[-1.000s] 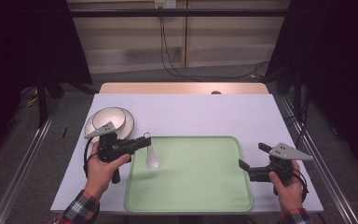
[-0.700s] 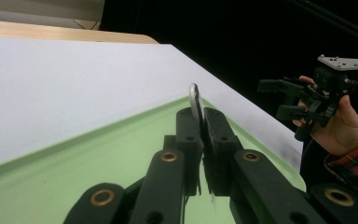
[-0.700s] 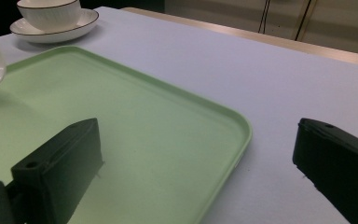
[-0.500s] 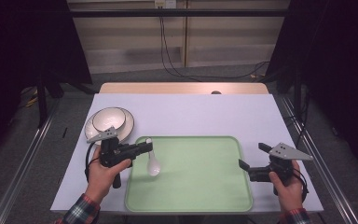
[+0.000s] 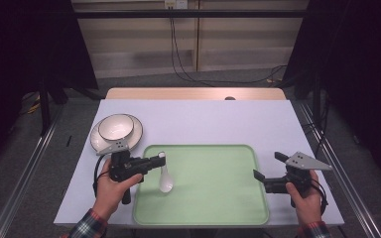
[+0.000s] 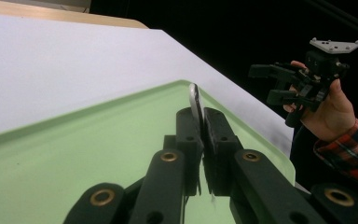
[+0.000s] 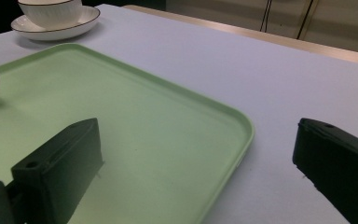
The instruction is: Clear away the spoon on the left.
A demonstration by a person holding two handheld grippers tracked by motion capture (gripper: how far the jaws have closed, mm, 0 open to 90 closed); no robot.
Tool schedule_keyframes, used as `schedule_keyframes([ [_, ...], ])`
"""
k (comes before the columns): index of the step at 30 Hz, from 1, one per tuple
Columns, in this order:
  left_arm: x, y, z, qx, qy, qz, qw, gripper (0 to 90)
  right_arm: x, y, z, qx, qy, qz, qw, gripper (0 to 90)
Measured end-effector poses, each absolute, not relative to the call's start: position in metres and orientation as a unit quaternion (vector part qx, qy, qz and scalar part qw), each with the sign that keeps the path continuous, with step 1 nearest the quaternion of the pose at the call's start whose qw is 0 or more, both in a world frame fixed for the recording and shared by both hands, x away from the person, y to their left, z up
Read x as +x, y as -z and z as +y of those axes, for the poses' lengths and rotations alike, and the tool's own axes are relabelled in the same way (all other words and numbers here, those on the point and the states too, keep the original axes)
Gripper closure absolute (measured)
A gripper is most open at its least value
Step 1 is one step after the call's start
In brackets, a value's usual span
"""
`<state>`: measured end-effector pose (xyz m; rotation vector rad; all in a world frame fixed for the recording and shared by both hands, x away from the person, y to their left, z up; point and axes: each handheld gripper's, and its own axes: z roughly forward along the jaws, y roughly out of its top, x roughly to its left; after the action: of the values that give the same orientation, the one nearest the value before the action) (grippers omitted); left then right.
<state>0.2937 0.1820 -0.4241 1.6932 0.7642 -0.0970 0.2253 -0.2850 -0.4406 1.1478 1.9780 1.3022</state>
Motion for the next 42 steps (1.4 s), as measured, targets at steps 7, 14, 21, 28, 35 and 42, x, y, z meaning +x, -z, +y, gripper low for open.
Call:
schedule_keyframes([
  [7,0.291,0.428,0.18,0.732,0.047,0.332,0.593,85.8,0.225,0.44,-0.285,0.42,-0.48,0.727,0.253,1.0],
  [14,0.288,0.431,0.178,0.733,0.049,0.329,0.593,85.8,0.225,0.44,-0.285,0.421,-0.479,0.728,0.251,1.0],
  [21,0.286,0.433,0.178,0.733,0.051,0.333,0.591,85.8,0.225,0.441,-0.285,0.422,-0.478,0.729,0.251,1.1],
  [28,0.284,0.435,0.176,0.736,0.056,0.329,0.589,85.8,0.226,0.441,-0.285,0.42,-0.477,0.73,0.251,1.1],
  [35,0.283,0.436,0.176,0.734,0.057,0.332,0.59,85.7,0.226,0.442,-0.284,0.419,-0.476,0.732,0.251,1.1],
  [42,0.284,0.438,0.176,0.732,0.06,0.33,0.593,85.7,0.226,0.442,-0.284,0.42,-0.475,0.732,0.25,1.1],
])
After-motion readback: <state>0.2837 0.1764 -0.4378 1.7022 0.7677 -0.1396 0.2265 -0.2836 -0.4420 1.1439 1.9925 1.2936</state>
